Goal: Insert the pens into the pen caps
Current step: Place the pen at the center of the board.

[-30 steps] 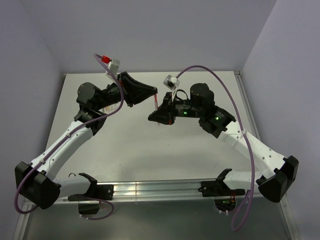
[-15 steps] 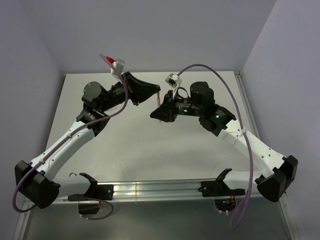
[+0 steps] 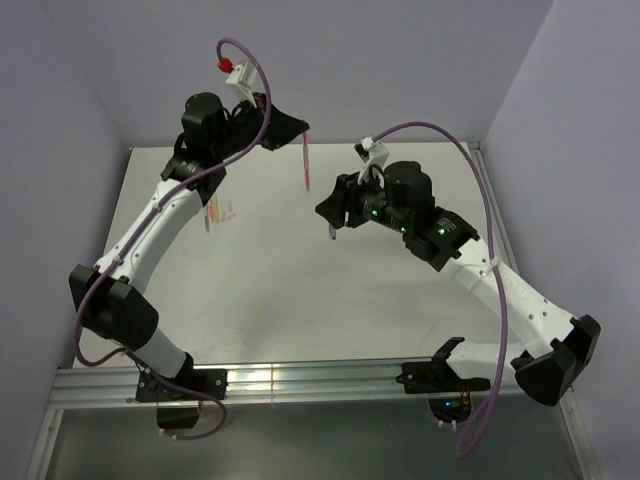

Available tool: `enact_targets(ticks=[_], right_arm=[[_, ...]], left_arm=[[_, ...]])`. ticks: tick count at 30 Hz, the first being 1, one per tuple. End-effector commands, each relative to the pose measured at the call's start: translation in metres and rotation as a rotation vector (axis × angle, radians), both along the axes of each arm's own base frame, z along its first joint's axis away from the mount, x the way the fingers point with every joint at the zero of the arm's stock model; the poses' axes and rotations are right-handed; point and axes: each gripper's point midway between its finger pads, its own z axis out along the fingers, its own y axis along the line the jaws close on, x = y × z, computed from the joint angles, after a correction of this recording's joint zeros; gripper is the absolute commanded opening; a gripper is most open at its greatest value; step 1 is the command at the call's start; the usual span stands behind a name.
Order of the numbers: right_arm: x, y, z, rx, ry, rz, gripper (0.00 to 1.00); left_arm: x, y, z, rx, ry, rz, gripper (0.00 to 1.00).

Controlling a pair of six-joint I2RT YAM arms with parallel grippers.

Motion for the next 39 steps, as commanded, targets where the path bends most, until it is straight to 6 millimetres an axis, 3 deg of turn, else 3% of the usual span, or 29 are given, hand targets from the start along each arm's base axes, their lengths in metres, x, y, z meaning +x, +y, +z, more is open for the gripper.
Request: enact_targets(ticks=[1,5,6,8,9,11,12,14,15,17,18,20,23,25,26,35,39], right_arm=[[0.008,-0.039,0.01,-0.01,-0.039,-0.203,0.57],[0.013,-0.071,0.015,0.05,-0.039,-0.298,0.57],[0.014,-0.075,0.016,0.062,-0.037,-0.312,0.56],[0.016,-0.081,0.018,0.065,-0.04,-0.332,0.55],[0.018,-0.084,0.017,0.061,-0.034,-0.347,0.55],[0.02,-0.086,0.014,0.048,-0.019,-0.358,0.54],[0.02,-0.086,0.013,0.047,-0.018,-0.355,0.54],[0.019,-0.085,0.012,0.049,-0.016,-0.351,0.54],[0.019,-0.085,0.012,0.045,-0.017,-0.351,0.54],[0.019,-0.087,0.011,0.039,-0.017,-0.356,0.54],[0.019,-0.087,0.009,0.034,-0.014,-0.356,0.54],[0.019,-0.088,0.01,0.033,-0.015,-0.357,0.54],[0.019,-0.088,0.009,0.032,-0.016,-0.357,0.55],[0.019,-0.088,0.009,0.031,-0.017,-0.356,0.55],[0.019,-0.088,0.009,0.032,-0.016,-0.357,0.55],[0.019,-0.088,0.007,0.03,-0.015,-0.355,0.55],[0.018,-0.087,0.006,0.033,-0.015,-0.349,0.55]], left_arm=[[0.04,0.022,-0.024,0.074,0.106,0.107,0.0],[0.069,0.019,-0.08,0.14,0.251,0.157,0.0],[0.076,0.017,-0.106,0.17,0.304,0.165,0.0],[0.089,0.019,-0.128,0.204,0.346,0.212,0.0],[0.095,0.019,-0.155,0.247,0.394,0.223,0.0],[0.107,0.02,-0.174,0.281,0.417,0.279,0.0],[0.112,0.016,-0.194,0.297,0.45,0.279,0.0],[0.121,0.013,-0.209,0.3,0.474,0.298,0.0],[0.124,0.008,-0.229,0.311,0.509,0.299,0.0],[0.132,0.003,-0.24,0.319,0.527,0.313,0.0],[0.135,0.0,-0.263,0.34,0.56,0.313,0.0],[0.14,-0.009,-0.285,0.363,0.592,0.319,0.0],[0.145,-0.022,-0.306,0.381,0.616,0.32,0.0],[0.148,-0.029,-0.309,0.377,0.618,0.322,0.0],[0.148,-0.028,-0.322,0.393,0.643,0.331,0.0],[0.149,-0.043,-0.347,0.378,0.678,0.306,0.02],[0.147,-0.047,-0.351,0.371,0.68,0.307,0.08]])
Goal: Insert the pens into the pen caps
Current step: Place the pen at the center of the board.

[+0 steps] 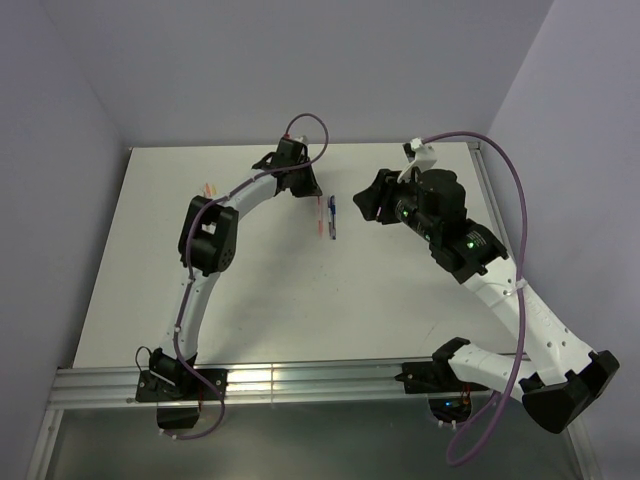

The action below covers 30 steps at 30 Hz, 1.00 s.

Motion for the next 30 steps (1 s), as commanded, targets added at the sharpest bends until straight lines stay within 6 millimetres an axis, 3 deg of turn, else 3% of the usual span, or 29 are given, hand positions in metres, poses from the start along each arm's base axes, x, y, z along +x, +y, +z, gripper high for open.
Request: enact_targets(ticks=[1,10,16,18,19,20,21,22,24,25,27,29,30], right_arm=[[0.0,-0.003,0.005,0.006,-0.026,-0.008,0.55],[-0.002,-0.003,0.005,0.008,-0.03,-0.002,0.55],[-0.002,-0.002,0.004,0.005,-0.028,0.009,0.55],[-0.002,-0.001,0.006,0.008,-0.031,0.012,0.56],[-0.003,-0.001,0.007,0.01,-0.034,0.014,0.55],[-0.003,-0.001,0.006,0.008,-0.033,0.014,0.56],[-0.003,-0.001,0.006,0.01,-0.03,0.015,0.56],[-0.002,-0.001,0.005,0.007,-0.029,0.016,0.56],[-0.003,0.001,0.004,0.007,-0.025,0.025,0.56],[-0.002,0.002,0.003,0.005,-0.021,0.028,0.56],[-0.002,0.003,0.001,0.003,-0.012,0.032,0.56],[-0.002,0.003,0.001,0.003,-0.012,0.033,0.56],[-0.002,0.005,0.002,0.006,-0.014,0.042,0.55]], left_arm=[[0.013,-0.01,0.015,-0.039,-0.055,0.013,0.11],[0.011,-0.009,0.018,-0.036,-0.062,0.006,0.27],[0.01,-0.004,0.043,-0.042,-0.111,0.002,0.31],[0.012,-0.001,0.065,-0.06,-0.155,0.01,0.31],[0.008,0.004,0.063,-0.057,-0.15,0.015,0.31],[0.008,0.008,0.086,-0.066,-0.188,0.027,0.3],[0.007,0.018,0.087,-0.052,-0.187,0.048,0.3],[0.006,0.026,0.112,-0.053,-0.23,0.061,0.28],[0.008,0.05,0.129,-0.025,-0.267,0.13,0.28],[-0.001,0.064,0.141,-0.014,-0.279,0.153,0.27],[-0.002,0.097,0.146,0.028,-0.283,0.238,0.26],[-0.017,0.131,0.142,0.098,-0.252,0.309,0.26],[-0.019,0.16,0.128,0.163,-0.228,0.378,0.26]])
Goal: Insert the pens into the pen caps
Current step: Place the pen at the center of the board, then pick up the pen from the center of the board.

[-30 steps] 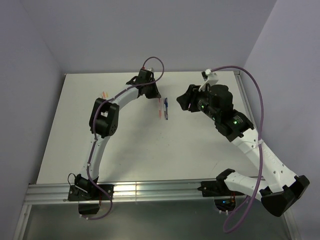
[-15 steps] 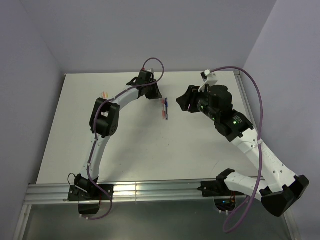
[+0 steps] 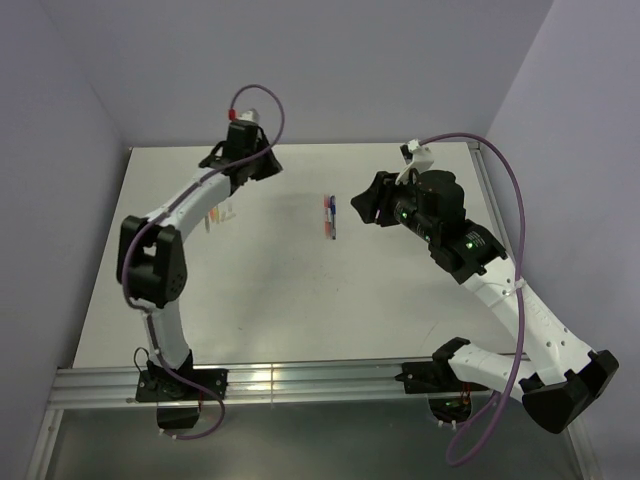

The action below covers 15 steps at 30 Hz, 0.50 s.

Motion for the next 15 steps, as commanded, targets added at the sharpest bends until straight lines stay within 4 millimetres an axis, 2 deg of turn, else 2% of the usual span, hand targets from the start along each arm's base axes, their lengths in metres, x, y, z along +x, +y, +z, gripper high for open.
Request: enact_targets(ticks=[1,3,5,6,11,15], right_arm=[[0.001,0.002,0.007,0.006,-0.026,0.015,0.55],[0.001,0.003,0.005,0.011,-0.025,0.021,0.55],[0.001,0.005,0.004,0.01,-0.018,0.03,0.55],[0.002,0.006,0.003,0.011,-0.015,0.032,0.55],[0.003,0.007,0.001,0.004,-0.008,0.035,0.55],[0.002,0.006,0.0,0.002,-0.008,0.034,0.55]], left_arm=[[-0.003,0.081,0.023,0.121,-0.052,0.207,0.27],[-0.006,0.117,0.01,0.161,-0.011,0.278,0.26],[-0.005,0.136,0.003,0.178,0.007,0.3,0.26],[-0.003,0.155,-0.001,0.188,0.021,0.335,0.26],[0.004,0.199,-0.023,0.226,0.076,0.427,0.25],[0.004,0.223,-0.041,0.26,0.132,0.476,0.22]])
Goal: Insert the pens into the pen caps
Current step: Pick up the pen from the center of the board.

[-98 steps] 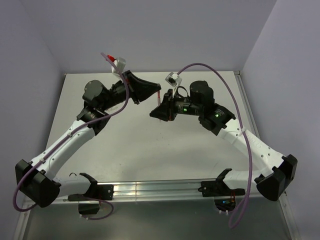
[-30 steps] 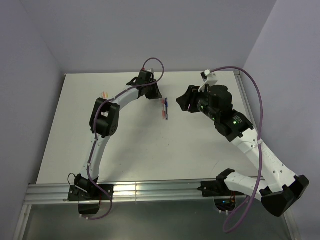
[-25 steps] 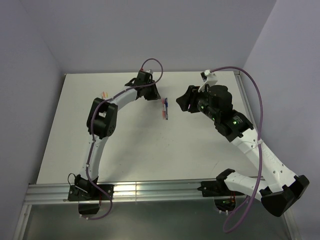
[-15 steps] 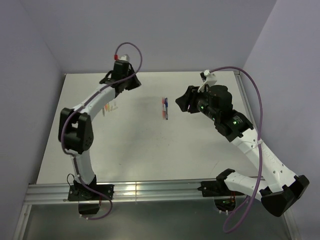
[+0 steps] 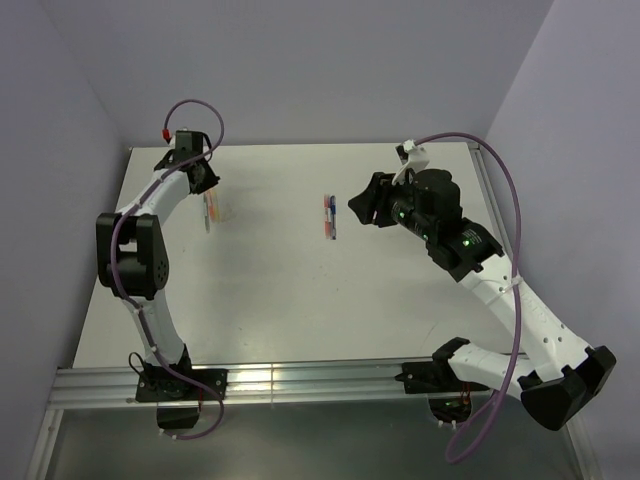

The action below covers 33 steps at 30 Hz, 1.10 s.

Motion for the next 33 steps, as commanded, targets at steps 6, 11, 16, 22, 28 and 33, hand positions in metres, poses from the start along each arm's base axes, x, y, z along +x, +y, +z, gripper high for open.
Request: enact_targets(ticks=[6,11,16,22,28,33], right_arm=[[0.004,0.001,0.003,0.0,-0.022,0.004,0.55],[0.004,0.001,0.003,0.0,-0.022,0.007,0.55],[0.004,0.002,0.002,-0.001,-0.019,0.011,0.55],[0.004,0.001,0.001,-0.007,-0.018,0.007,0.55],[0.005,0.001,0.001,-0.009,-0.017,0.003,0.55],[0.005,0.0,0.001,-0.011,-0.018,0.001,0.55]], left_arm=[[-0.004,0.032,-0.025,0.084,0.092,0.053,0.22],[-0.005,0.037,-0.044,0.085,0.124,0.061,0.22],[-0.002,0.042,-0.057,0.09,0.148,0.07,0.22],[0.002,0.046,-0.063,0.097,0.164,0.07,0.22],[0.007,0.046,-0.068,0.098,0.173,0.056,0.21],[0.007,0.045,-0.072,0.097,0.181,0.05,0.21]])
